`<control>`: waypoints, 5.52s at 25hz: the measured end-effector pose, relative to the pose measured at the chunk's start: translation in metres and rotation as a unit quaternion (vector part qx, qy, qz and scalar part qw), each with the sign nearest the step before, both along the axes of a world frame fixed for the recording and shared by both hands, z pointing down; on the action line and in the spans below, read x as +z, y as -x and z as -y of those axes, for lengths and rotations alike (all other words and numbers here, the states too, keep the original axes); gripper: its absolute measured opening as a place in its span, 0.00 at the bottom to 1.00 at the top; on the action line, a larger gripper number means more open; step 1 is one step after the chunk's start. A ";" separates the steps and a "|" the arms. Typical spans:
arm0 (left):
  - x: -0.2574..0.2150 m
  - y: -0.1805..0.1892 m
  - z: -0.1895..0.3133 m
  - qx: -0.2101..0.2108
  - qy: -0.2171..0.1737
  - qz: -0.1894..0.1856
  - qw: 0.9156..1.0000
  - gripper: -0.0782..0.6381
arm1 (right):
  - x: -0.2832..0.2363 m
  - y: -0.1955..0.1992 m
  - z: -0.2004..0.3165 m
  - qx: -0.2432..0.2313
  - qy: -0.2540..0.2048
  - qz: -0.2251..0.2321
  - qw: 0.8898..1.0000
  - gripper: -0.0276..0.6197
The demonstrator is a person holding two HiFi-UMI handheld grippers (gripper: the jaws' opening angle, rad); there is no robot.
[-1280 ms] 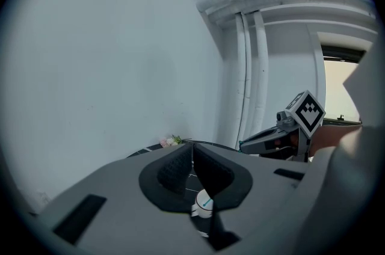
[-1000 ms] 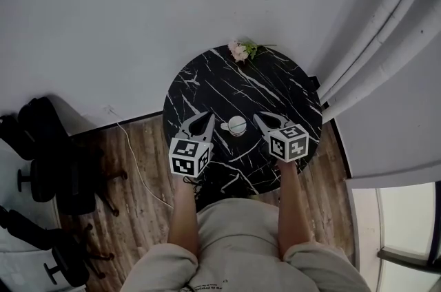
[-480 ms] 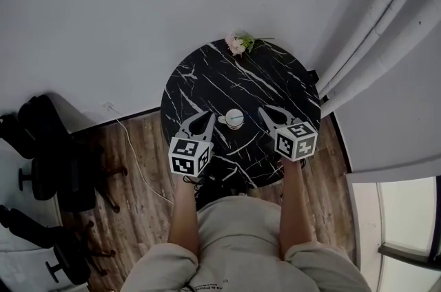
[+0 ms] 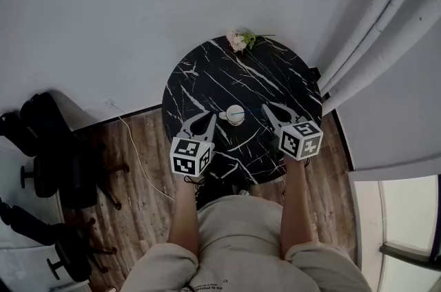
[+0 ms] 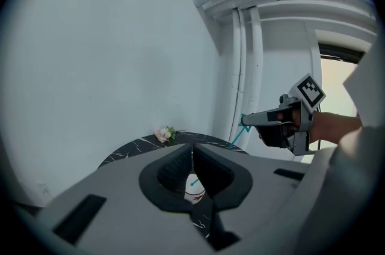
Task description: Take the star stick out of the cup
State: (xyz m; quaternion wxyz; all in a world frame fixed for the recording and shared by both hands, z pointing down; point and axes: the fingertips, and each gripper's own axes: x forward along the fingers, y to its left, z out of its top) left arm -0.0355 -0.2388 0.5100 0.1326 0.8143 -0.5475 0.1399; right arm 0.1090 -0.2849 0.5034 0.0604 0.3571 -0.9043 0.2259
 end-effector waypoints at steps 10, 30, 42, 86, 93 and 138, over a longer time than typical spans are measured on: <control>0.001 0.003 -0.007 -0.004 -0.003 -0.007 1.000 0.14 | 0.001 0.003 -0.013 -0.017 0.006 0.019 1.000 0.11; -0.012 -0.006 0.012 0.059 0.001 -0.006 0.998 0.14 | -0.009 -0.056 -0.003 0.139 -0.005 0.039 0.989 0.11; 0.000 0.018 -0.023 0.074 0.035 -0.039 0.996 0.14 | 0.019 -0.066 -0.056 0.208 0.037 0.029 0.977 0.11; 0.025 0.054 -0.049 0.082 0.032 -0.070 0.994 0.14 | 0.047 0.014 -0.117 0.147 0.046 -0.039 0.987 0.11; 0.021 0.058 -0.048 0.083 0.026 -0.065 0.994 0.14 | 0.047 0.018 -0.117 0.141 0.045 -0.040 0.988 0.11; 0.009 0.072 -0.051 0.081 0.010 -0.066 0.995 0.14 | 0.036 0.035 -0.116 0.107 0.022 -0.075 0.991 0.11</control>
